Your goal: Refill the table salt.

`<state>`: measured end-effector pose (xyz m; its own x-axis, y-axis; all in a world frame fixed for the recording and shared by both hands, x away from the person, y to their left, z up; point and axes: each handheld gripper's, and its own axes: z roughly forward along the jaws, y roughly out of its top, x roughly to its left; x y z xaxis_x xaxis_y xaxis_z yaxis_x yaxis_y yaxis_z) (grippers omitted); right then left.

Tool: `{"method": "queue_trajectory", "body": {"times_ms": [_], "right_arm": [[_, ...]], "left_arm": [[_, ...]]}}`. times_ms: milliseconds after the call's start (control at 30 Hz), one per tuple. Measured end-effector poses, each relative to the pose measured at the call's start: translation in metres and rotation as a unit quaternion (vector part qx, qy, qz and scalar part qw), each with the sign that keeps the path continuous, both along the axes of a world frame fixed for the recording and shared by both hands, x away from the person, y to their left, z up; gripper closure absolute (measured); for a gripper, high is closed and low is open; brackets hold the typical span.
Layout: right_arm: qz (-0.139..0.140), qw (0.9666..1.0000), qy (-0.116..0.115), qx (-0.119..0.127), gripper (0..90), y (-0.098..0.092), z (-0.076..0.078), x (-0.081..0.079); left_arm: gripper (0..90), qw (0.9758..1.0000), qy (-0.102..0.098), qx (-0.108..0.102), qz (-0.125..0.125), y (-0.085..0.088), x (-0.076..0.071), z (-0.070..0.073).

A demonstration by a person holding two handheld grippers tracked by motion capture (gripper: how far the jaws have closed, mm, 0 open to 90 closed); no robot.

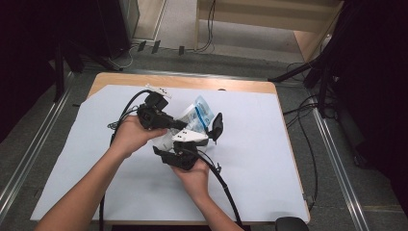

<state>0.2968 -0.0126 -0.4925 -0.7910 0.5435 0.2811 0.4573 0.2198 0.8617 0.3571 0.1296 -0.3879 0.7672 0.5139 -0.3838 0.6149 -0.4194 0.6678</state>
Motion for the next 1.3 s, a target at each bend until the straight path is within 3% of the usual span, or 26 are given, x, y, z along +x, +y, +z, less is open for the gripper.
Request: {"method": "queue_trajectory", "body": {"times_ms": [533, 833, 1300], "right_arm": [[-0.013, 0.9997, -0.021, -0.003, 61.0, -0.004, 0.002, -0.003], [-0.021, 0.9995, -0.024, -0.007, 60.8, -0.005, 0.0, -0.002], [-0.031, 0.9991, -0.028, -0.009, 60.5, -0.009, -0.001, -0.002]], "left_arm": [[87.6, 0.9997, 0.0, -0.021, -0.009, 0.008, -0.001, 0.002], [87.6, 0.9998, -0.004, -0.013, -0.012, 0.009, -0.001, 0.004], [87.6, 0.9996, -0.009, -0.019, -0.021, 0.012, -0.002, 0.007]]}}
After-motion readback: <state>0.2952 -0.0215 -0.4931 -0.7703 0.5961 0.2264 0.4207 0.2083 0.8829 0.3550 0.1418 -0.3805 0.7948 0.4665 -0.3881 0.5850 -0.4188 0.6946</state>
